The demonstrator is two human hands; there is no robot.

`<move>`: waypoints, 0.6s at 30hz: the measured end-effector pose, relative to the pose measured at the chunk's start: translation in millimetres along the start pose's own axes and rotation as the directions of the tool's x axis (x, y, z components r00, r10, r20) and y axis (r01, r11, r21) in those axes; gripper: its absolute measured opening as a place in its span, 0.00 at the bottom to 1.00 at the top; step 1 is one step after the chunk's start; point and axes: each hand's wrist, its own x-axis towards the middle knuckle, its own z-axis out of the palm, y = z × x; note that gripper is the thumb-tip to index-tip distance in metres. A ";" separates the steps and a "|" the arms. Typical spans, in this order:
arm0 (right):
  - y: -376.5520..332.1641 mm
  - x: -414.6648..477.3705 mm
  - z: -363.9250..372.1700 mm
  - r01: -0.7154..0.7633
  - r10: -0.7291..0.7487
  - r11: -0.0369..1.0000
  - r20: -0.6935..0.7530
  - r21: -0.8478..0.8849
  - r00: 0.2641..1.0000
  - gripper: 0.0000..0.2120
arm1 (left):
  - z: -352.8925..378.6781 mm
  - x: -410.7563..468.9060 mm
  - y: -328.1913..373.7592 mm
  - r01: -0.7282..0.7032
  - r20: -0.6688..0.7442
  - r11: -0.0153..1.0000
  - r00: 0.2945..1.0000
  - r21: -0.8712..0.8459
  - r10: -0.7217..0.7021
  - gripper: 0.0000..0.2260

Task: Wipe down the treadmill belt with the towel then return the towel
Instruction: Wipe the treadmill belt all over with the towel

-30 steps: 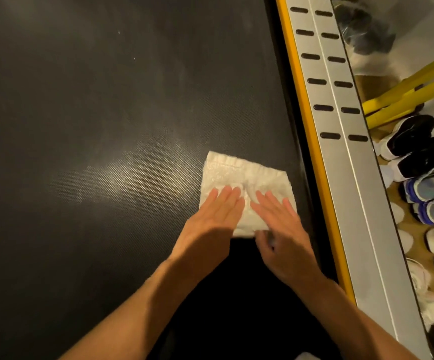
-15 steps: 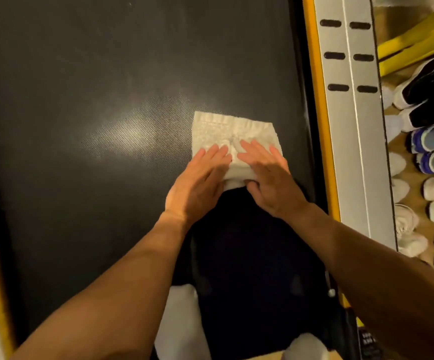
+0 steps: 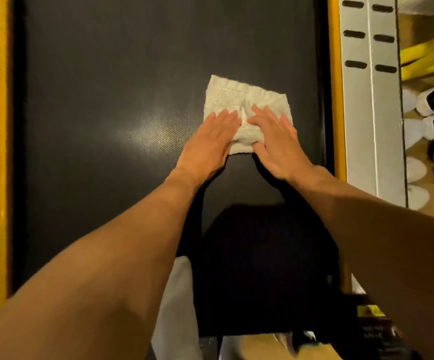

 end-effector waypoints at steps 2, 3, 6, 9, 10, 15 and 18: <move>-11.5 -9.1 3.8 -0.064 0.064 0.998 -0.003 0.006 0.998 0.24 | -3.0 -10.4 17.5 0.076 0.009 0.997 0.997 -0.028 -0.076 0.20; -16.1 -17.5 6.8 -0.089 0.089 0.996 -0.010 0.009 0.996 0.24 | -1.7 -18.8 23.7 0.097 0.004 0.995 0.995 -0.028 -0.097 0.21; -22.6 -46.2 15.9 -0.071 0.071 0.997 0.059 -0.003 0.996 0.23 | 6.1 -50.2 35.6 0.141 -0.013 0.988 0.990 -0.068 -0.142 0.21; -22.7 -51.4 22.0 -0.039 0.040 0.999 0.049 -0.015 0.998 0.22 | 7.6 -55.3 34.6 0.190 0.004 0.971 0.982 -0.145 -0.191 0.21; -24.0 -49.8 23.5 -0.039 0.039 0.999 0.028 -0.010 0.999 0.22 | 7.7 -54.1 33.5 0.201 0.012 0.969 0.979 -0.147 -0.201 0.21; -29.2 -49.5 29.7 -0.076 0.073 0.995 -0.059 -0.062 0.996 0.21 | 10.2 -49.8 29.5 0.187 -0.012 0.974 0.982 -0.130 -0.190 0.22; -55.0 -56.3 39.2 -0.079 0.076 0.996 -0.048 -0.053 0.996 0.23 | -4.5 -61.8 11.2 0.162 0.013 0.986 0.987 -0.044 -0.161 0.23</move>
